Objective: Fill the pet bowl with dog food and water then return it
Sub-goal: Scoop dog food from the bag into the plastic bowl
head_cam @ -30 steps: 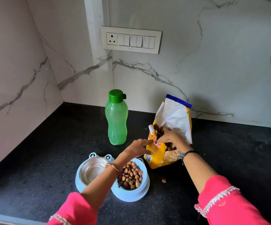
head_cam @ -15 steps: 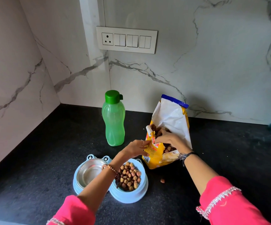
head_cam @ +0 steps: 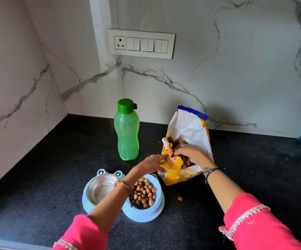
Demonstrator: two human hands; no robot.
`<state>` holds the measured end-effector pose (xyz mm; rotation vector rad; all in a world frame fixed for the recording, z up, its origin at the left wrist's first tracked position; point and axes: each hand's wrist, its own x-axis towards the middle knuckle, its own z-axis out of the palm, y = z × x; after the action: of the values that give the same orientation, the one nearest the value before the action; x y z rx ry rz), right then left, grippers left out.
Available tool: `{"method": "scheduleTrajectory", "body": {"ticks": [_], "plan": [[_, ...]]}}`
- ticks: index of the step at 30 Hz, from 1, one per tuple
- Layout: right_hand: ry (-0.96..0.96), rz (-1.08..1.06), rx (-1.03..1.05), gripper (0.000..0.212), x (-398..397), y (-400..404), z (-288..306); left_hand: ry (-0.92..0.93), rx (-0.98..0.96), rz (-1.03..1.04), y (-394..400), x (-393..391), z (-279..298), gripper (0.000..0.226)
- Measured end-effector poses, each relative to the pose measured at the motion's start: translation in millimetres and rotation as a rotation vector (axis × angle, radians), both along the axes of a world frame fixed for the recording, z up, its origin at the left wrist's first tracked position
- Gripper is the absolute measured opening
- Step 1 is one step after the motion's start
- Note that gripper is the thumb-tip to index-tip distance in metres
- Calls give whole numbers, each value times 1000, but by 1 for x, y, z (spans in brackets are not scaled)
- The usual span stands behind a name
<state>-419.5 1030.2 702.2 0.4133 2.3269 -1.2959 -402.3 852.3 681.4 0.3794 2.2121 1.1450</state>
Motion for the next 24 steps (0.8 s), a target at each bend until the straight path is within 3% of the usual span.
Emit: {"method": "scheduleTrajectory", "body": {"ticks": [4,9,16,20,24], "plan": [[-93,-181,-440,14,3,1,11,-9,58,46,-5,2,-1,74],[-152,-478,-707,24,8,-4,28,7,106,67,-8,7,2,66],[-110,-618,-748,34,18,1,41,73,99,51,-13,13,7,57],[-71,-492,-727,9,27,-13,62,169,36,34,-26,14,16,46],[-65,-332,-677,6,48,-42,77,282,-54,130,-57,16,17,29]]}}
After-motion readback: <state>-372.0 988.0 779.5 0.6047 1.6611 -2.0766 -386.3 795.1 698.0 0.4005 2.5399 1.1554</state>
